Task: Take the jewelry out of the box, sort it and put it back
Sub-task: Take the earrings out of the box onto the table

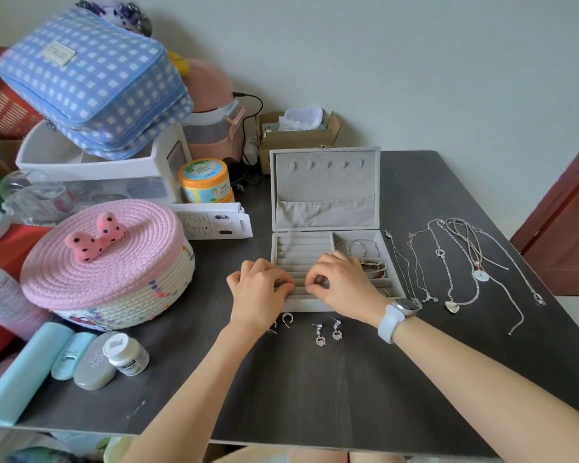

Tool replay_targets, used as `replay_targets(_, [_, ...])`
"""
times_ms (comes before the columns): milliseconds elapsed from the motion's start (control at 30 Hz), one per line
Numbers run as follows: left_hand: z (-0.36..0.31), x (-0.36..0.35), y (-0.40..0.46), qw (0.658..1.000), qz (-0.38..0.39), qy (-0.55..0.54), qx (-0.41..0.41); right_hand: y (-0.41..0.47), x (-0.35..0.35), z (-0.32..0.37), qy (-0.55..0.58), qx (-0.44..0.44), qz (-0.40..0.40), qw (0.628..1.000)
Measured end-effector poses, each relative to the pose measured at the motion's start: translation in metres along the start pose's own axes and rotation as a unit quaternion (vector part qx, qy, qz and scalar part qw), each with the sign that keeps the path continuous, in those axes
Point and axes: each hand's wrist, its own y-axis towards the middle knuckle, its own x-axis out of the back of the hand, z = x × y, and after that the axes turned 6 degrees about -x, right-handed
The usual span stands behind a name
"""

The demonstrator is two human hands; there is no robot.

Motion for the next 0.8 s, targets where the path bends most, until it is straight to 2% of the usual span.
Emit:
replay_targets(133, [-0.004, 0.007, -0.014, 0.993, -0.06, -0.095, -0.022, -0.018, 0.005, -0.006, 0.059, 0.009, -0.081, 0.995])
replay_targets(267, [-0.026, 0.008, -0.042, 0.986, -0.041, -0.153, -0.048, -0.058, 0.01, -0.02, 0.113, 0.008, -0.153, 0.982])
replay_targets(467, [-0.055, -0.02, -0.062, 0.984, 0.054, -0.148, -0.08, -0.11, 0.006, -0.05, 0.064, -0.073, -0.124, 0.988])
replay_targets(567, [-0.068, -0.032, -0.059, 0.984, 0.064, -0.134, -0.094, -0.114, 0.008, -0.056, 0.049, -0.11, -0.122, 0.985])
replay_targets(800, [-0.08, -0.048, -0.048, 0.989, 0.049, -0.09, -0.11, -0.109, 0.005, -0.058, 0.027, -0.113, -0.148, 0.982])
